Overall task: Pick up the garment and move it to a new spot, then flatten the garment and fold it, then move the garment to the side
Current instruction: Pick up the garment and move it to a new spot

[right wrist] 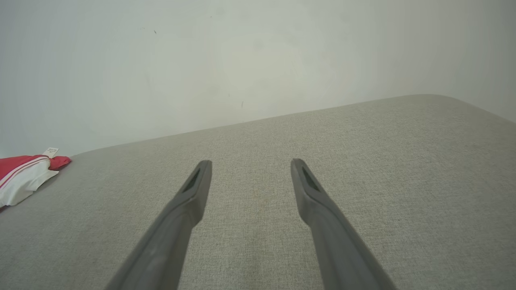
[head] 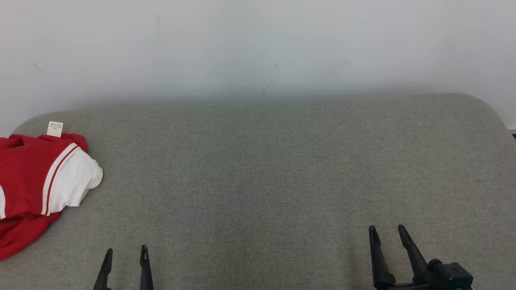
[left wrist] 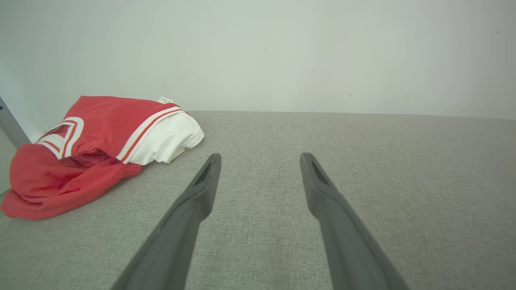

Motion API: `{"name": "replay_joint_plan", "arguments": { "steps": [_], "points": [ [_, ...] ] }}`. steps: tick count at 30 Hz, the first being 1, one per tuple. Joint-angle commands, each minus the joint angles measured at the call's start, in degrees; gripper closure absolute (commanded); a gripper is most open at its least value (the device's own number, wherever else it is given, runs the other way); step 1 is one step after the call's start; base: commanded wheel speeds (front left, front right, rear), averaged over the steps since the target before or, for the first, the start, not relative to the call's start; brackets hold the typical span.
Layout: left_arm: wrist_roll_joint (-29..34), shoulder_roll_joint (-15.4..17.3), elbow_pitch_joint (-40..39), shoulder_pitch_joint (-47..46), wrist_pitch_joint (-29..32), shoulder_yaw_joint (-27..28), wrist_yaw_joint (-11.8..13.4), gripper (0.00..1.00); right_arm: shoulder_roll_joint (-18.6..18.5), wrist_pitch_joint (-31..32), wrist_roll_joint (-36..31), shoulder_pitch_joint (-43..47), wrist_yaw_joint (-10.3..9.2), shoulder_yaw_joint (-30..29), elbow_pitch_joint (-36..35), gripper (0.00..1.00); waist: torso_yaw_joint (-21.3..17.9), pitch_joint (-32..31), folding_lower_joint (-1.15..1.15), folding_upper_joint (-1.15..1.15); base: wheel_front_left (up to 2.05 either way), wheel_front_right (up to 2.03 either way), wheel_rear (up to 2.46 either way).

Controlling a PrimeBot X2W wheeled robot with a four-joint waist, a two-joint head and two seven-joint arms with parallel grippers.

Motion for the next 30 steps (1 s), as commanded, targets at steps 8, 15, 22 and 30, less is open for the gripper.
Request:
{"name": "replay_joint_plan", "arguments": {
  "steps": [8, 15, 22, 30],
  "points": [
    [0.04, 0.28, 0.09, 0.21, -0.18, -0.03, 0.33, 0.0, 0.03, -0.04, 0.48, 0.3, -0.12, -0.29, -0.14, 0.0, 0.5, 0.0, 0.0, 0.0, 0.0, 0.0, 0.0],
    [-0.28, 0.27, 0.1, 0.21, -0.18, -0.3, 0.88, 0.0, 0.04, -0.04, 0.28, 1.16, -0.12, -0.66, -0.14, 0.0, 2.9, -0.05, 0.0, 0.0, 0.0, 0.0, 0.0],
    [0.4, 0.26, 0.53, 0.47, -0.18, -0.47, 0.57, 0.0, 0.03, -0.04, 0.42, 2.02, -0.12, -1.15, -0.06, 0.0, 8.53, -0.44, 0.0, 0.0, 0.0, 0.0, 0.0],
    [0.93, 0.25, 0.72, 0.58, -0.18, 0.34, 0.1, 0.0, 0.04, -0.04, 0.54, 2.49, -0.12, -1.07, 0.05, 0.0, 18.01, -0.4, 0.0, 0.0, 0.0, 0.0, 0.0]
  ]
}}
